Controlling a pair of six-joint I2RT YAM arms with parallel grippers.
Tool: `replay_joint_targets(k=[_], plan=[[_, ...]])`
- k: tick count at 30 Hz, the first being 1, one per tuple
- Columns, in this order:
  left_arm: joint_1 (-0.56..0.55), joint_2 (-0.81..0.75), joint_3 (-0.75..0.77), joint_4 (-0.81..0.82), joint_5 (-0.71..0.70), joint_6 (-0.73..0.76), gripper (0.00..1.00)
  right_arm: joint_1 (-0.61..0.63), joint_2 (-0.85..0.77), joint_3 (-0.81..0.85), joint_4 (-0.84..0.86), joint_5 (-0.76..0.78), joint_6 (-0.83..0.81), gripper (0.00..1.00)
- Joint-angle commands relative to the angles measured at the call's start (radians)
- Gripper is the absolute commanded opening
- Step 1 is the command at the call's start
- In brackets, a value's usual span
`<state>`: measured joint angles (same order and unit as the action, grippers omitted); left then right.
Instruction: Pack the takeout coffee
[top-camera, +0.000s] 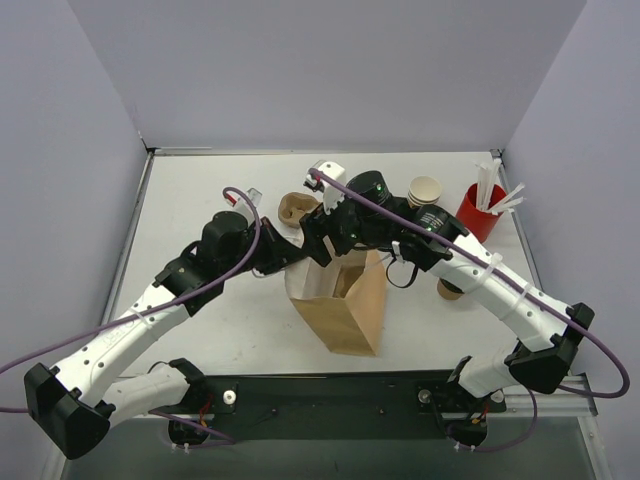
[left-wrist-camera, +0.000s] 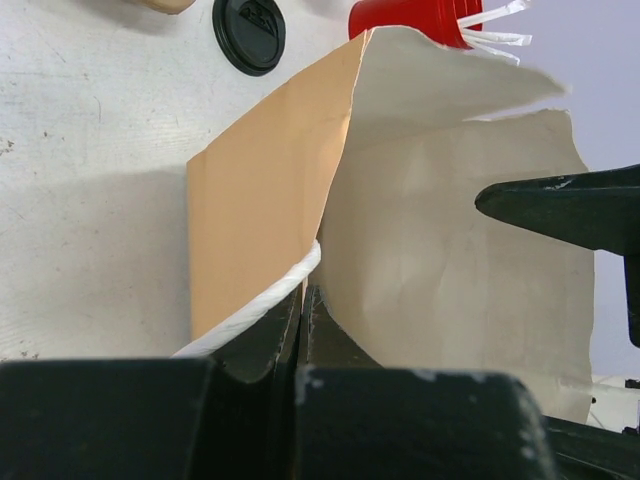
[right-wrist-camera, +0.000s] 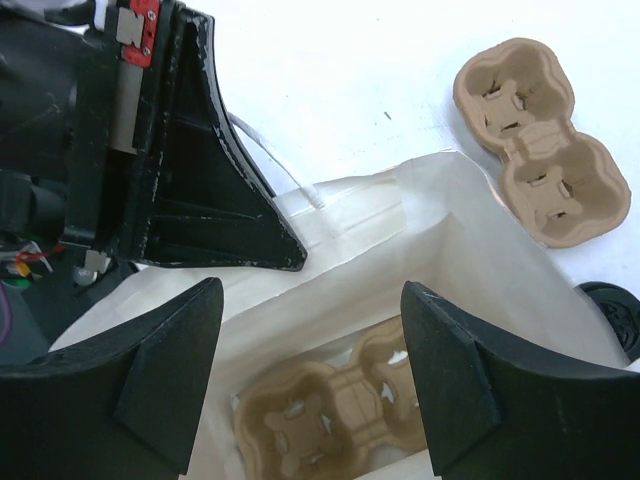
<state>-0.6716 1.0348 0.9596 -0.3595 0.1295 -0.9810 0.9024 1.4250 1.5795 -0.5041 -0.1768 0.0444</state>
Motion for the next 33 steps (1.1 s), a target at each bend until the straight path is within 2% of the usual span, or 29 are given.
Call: replay_joint_targets(k=[1,8,26,33], plan=[[-0.005,0.007,0.060,0.011,-0.031,0.027,0.00,-0.020,-0.035,0.037,0.048,-0.062,0.064,0.67],[-0.016,0.011,0.087,-0.001,-0.041,0.044,0.00,-0.033,-0.037,0.001,0.136,-0.121,0.109,0.67],[-0.042,0.018,0.131,-0.036,-0.082,0.073,0.00,-0.079,-0.103,-0.210,0.479,-0.063,0.316,0.70],[-0.045,0.005,0.133,-0.052,-0.113,0.080,0.00,-0.091,-0.100,-0.251,0.496,-0.053,0.331,0.72]])
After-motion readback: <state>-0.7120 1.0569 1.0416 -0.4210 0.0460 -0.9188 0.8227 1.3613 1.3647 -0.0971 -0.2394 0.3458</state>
